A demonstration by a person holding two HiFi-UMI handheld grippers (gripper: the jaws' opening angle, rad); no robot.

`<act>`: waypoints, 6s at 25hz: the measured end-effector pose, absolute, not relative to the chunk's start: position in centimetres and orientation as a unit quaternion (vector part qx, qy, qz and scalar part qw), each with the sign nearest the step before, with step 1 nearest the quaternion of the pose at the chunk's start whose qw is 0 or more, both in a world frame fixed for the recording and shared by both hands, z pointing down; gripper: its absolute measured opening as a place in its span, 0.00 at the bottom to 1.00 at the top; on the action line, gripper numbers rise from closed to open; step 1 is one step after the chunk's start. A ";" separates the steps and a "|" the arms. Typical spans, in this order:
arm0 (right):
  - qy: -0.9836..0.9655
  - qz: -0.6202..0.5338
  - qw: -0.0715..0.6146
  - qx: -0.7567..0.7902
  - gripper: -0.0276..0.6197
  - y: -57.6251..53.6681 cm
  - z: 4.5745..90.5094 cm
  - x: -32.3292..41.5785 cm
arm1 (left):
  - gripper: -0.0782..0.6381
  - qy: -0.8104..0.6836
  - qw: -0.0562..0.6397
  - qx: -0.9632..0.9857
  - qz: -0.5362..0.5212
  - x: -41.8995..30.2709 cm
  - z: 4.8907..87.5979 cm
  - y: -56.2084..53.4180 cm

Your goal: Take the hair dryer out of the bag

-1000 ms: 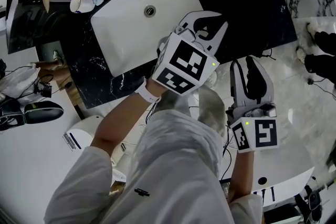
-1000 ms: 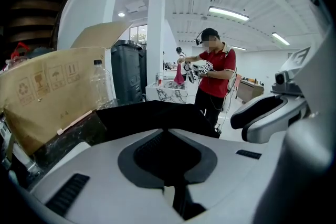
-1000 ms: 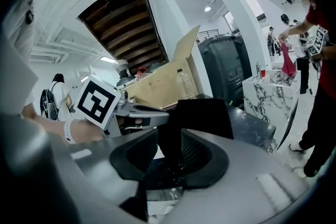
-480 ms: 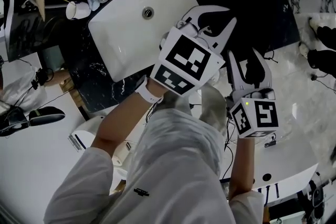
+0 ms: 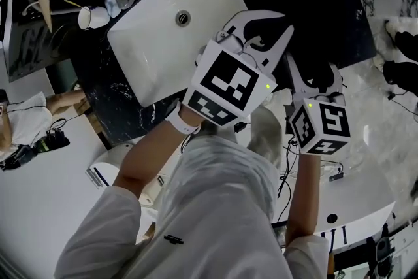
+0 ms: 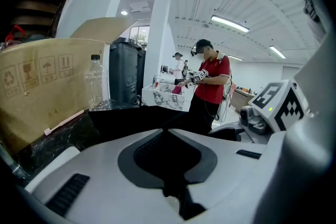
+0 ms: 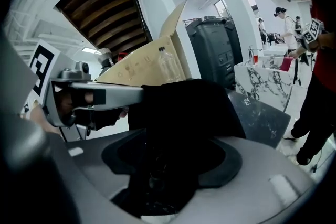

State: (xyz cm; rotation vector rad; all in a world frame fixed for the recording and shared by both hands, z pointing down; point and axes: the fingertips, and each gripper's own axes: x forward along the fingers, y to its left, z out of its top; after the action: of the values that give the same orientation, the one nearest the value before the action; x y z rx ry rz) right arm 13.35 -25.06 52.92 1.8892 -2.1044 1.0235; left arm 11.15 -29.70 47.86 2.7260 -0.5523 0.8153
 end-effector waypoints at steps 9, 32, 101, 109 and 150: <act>-0.664 0.366 0.073 0.648 0.47 -27.8 54.8 13.5 | 0.15 -0.179 0.130 0.938 0.268 11.1 47.6 -29.9; -0.639 0.417 0.080 0.641 0.42 -28.9 56.3 13.2 | 0.15 -0.186 0.135 0.932 0.282 9.3 49.3 -30.9; -0.693 0.455 -0.019 0.559 0.38 -7.4 47.7 10.4 | 0.18 -0.271 0.135 0.912 0.276 5.7 45.6 -22.5; -0.695 0.462 -0.031 0.551 0.38 -5.8 46.5 9.9 | 0.19 -0.289 0.143 0.909 0.263 4.3 43.9 -21.3; -0.739 0.346 -0.132 0.563 0.38 -4.4 31.4 15.1 | 0.18 -0.387 0.175 0.893 0.147 -3.7 33.0 -11.0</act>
State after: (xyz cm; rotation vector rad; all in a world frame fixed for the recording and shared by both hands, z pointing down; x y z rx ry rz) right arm 15.05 -4.38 31.41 1.9357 -2.5377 1.1891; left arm -3.66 -11.04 32.99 2.5319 -1.0974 0.4156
